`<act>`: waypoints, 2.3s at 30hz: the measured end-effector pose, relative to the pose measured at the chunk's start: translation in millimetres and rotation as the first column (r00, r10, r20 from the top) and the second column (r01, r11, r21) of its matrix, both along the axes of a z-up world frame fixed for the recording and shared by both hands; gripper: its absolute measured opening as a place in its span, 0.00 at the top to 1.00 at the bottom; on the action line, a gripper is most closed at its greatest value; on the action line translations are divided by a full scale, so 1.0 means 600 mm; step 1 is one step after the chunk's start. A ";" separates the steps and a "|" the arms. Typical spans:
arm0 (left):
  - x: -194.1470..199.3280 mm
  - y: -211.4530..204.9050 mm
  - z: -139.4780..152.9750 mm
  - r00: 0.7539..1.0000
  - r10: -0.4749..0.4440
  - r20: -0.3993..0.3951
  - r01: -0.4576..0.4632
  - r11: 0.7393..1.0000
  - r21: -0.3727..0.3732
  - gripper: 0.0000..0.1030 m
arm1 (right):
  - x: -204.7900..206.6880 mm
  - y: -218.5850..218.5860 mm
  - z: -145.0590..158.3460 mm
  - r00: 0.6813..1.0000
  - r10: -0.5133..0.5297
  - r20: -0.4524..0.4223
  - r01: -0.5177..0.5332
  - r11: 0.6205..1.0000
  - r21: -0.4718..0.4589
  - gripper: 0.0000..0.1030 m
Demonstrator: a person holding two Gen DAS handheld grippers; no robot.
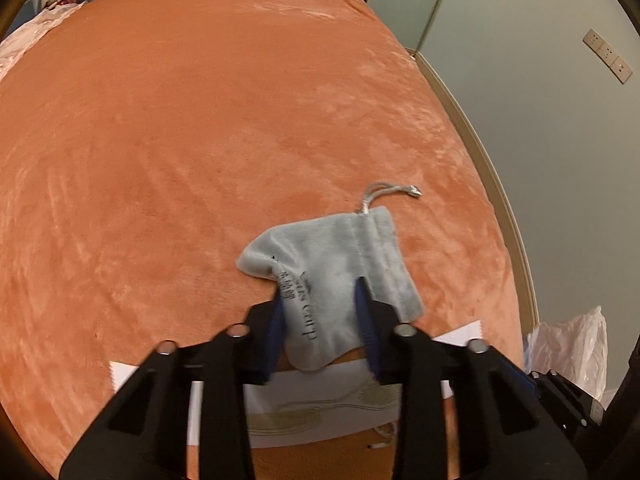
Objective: Collect trash
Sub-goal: 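Grasp the grey drawstring pouch with the left gripper while the right grasps the white card, then carry pouch and card over the bin and open both grippers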
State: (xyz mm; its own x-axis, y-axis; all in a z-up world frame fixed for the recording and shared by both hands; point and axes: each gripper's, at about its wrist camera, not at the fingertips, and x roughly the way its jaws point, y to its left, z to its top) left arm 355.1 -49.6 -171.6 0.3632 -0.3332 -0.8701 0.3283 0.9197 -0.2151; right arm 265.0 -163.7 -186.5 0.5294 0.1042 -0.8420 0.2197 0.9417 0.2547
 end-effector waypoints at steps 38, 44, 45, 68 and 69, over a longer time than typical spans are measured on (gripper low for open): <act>-0.404 -0.241 0.334 0.909 -0.294 0.294 0.322 0.945 -0.050 0.94 | -0.438 -0.207 0.396 0.866 -0.269 0.421 0.310 0.950 -0.031 0.98; -0.462 -0.289 0.328 0.893 -0.353 0.278 0.380 0.924 -0.046 0.94 | -0.493 -0.239 0.418 0.848 -0.303 0.436 0.358 0.932 -0.049 0.98; -0.470 -0.297 0.325 0.893 -0.361 0.271 0.386 0.921 -0.045 0.94 | -0.501 -0.243 0.417 0.848 -0.307 0.432 0.363 0.930 -0.051 0.98; -0.510 -0.316 0.261 0.911 -0.353 0.212 0.351 0.935 0.047 0.47 | -0.514 -0.275 0.354 0.889 -0.321 0.326 0.365 0.927 -0.084 0.78; -0.513 -0.316 0.261 0.911 -0.351 0.216 0.348 0.936 0.053 0.45 | -0.514 -0.272 0.352 0.893 -0.317 0.319 0.362 0.928 -0.092 0.74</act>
